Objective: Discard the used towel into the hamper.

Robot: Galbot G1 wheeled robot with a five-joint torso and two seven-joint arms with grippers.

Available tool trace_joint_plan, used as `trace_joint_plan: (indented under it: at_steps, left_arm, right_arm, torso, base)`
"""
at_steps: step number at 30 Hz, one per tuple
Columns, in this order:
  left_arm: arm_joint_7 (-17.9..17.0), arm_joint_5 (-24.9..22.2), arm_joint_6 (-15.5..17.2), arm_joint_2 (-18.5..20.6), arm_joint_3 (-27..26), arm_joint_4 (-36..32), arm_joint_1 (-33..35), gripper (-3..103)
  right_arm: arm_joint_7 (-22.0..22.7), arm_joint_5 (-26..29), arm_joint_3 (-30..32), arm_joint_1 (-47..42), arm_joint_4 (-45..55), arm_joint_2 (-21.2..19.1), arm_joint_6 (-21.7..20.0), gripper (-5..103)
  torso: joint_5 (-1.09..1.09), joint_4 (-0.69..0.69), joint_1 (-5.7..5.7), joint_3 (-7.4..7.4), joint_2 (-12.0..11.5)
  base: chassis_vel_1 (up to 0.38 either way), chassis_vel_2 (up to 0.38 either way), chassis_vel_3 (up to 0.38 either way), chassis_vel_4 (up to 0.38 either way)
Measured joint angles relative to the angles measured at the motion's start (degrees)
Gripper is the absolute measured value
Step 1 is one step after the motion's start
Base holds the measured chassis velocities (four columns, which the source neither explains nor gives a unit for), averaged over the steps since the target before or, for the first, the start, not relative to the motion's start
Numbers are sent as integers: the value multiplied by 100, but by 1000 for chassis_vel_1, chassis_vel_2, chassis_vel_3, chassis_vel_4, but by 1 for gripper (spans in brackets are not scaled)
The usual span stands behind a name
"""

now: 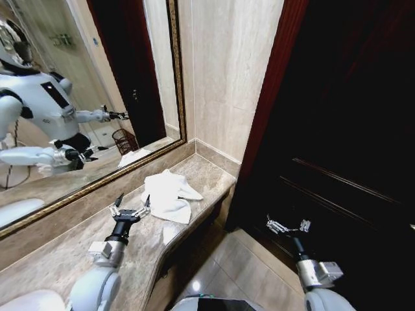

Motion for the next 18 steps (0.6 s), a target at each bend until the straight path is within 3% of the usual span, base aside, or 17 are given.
trace_joint_plan:
  at_steps: [18]
  left_arm:
    - [76,-927,297,964,318,980,-1125,100]
  right_arm:
    - [454,-429,-15,12,84,4,-26,100]
  torso:
    - [-1,0,1,0,0]
  base:
    - [0,0,0,0]
